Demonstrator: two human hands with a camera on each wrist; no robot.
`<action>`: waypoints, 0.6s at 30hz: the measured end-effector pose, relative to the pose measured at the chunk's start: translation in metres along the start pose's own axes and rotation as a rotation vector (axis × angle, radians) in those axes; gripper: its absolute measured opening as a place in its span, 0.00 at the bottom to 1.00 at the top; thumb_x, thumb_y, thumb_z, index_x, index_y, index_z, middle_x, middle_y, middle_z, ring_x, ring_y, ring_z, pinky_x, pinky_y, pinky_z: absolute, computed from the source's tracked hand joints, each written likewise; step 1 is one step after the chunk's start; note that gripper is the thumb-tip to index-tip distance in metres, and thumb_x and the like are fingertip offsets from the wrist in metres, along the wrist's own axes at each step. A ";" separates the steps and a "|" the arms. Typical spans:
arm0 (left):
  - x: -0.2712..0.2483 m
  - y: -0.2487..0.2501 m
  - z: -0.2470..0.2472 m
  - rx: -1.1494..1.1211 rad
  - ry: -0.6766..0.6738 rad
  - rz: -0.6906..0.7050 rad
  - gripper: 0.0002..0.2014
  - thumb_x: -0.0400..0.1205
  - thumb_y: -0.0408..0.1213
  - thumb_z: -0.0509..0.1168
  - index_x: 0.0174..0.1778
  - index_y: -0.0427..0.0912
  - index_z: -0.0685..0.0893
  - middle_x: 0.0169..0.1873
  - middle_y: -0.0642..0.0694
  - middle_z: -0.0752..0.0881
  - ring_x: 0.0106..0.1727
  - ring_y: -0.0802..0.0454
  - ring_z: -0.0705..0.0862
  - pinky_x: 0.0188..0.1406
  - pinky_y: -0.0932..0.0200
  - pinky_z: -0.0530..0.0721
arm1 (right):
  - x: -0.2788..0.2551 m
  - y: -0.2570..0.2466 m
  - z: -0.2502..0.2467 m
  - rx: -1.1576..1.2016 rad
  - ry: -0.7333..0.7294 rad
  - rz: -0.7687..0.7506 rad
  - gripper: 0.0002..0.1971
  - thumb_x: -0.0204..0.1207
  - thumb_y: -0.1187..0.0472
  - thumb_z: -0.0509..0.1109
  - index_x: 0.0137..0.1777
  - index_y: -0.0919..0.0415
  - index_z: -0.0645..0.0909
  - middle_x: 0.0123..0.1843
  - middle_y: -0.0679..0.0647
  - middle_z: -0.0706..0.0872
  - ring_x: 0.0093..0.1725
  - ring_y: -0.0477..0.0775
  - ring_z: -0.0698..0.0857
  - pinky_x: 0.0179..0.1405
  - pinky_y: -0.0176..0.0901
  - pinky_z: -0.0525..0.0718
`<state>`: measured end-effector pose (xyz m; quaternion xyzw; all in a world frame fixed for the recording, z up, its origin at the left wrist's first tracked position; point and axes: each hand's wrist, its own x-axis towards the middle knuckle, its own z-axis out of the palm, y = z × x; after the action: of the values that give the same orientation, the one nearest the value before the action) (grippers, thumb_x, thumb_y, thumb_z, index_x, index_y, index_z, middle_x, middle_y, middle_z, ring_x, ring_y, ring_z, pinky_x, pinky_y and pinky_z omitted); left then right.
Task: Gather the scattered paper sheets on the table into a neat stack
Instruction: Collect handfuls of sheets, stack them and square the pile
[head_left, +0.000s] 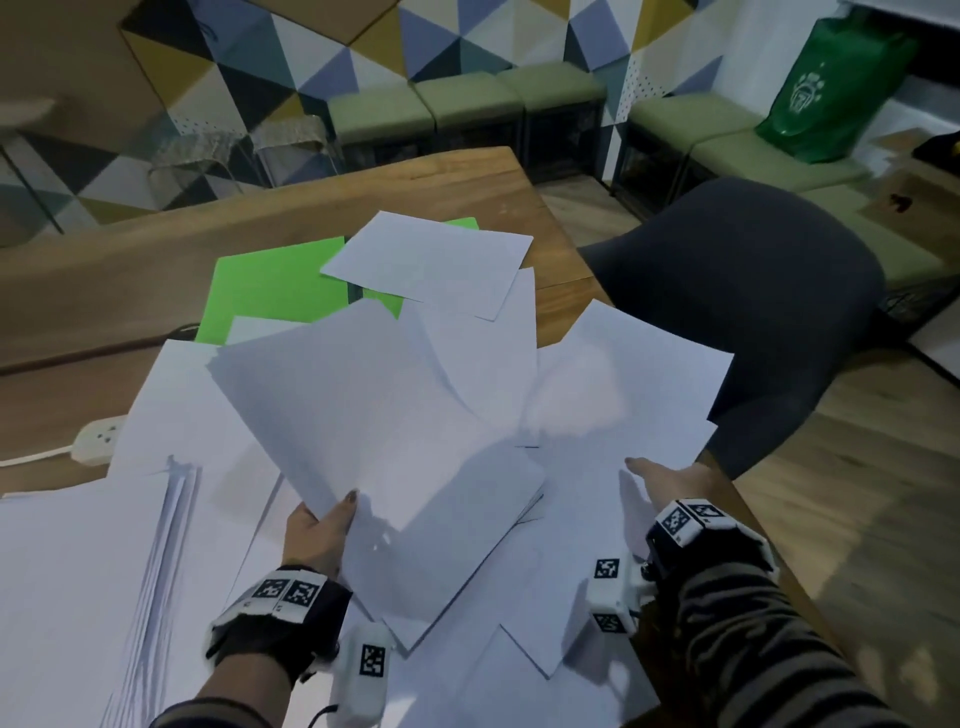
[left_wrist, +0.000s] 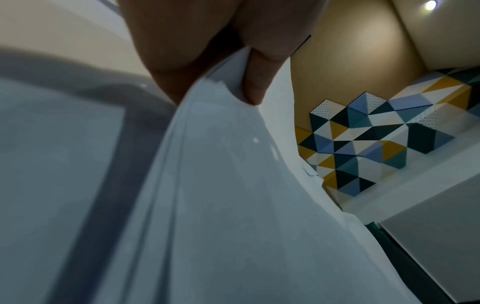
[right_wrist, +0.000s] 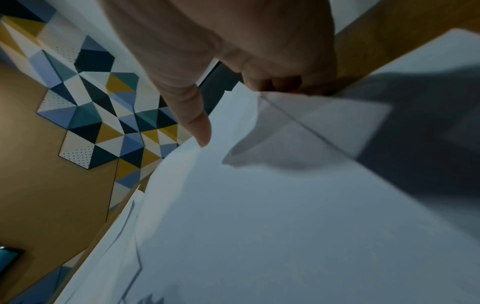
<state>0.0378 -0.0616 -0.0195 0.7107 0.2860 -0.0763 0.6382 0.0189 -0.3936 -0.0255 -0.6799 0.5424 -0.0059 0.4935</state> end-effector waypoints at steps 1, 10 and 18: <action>0.001 -0.003 -0.003 0.001 0.000 -0.018 0.07 0.80 0.31 0.67 0.37 0.36 0.79 0.34 0.40 0.83 0.39 0.40 0.81 0.48 0.45 0.80 | 0.002 -0.001 0.002 -0.005 -0.032 -0.004 0.34 0.71 0.58 0.76 0.72 0.73 0.68 0.71 0.68 0.75 0.69 0.67 0.76 0.69 0.56 0.74; 0.004 -0.009 -0.010 -0.018 -0.004 -0.094 0.08 0.79 0.30 0.68 0.50 0.30 0.79 0.39 0.37 0.84 0.40 0.38 0.82 0.50 0.45 0.80 | -0.003 0.000 0.018 0.251 -0.097 -0.089 0.11 0.71 0.70 0.72 0.53 0.64 0.79 0.55 0.58 0.85 0.49 0.58 0.82 0.57 0.49 0.80; -0.001 -0.007 -0.024 -0.009 -0.021 -0.105 0.12 0.75 0.32 0.73 0.50 0.32 0.80 0.43 0.33 0.85 0.44 0.35 0.84 0.50 0.42 0.82 | -0.074 -0.038 -0.019 0.141 -0.105 -0.539 0.16 0.76 0.69 0.66 0.63 0.61 0.77 0.58 0.57 0.85 0.59 0.59 0.83 0.55 0.36 0.78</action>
<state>0.0272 -0.0392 -0.0213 0.6909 0.3166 -0.1158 0.6395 0.0055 -0.3547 0.0487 -0.7629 0.3141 -0.1395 0.5476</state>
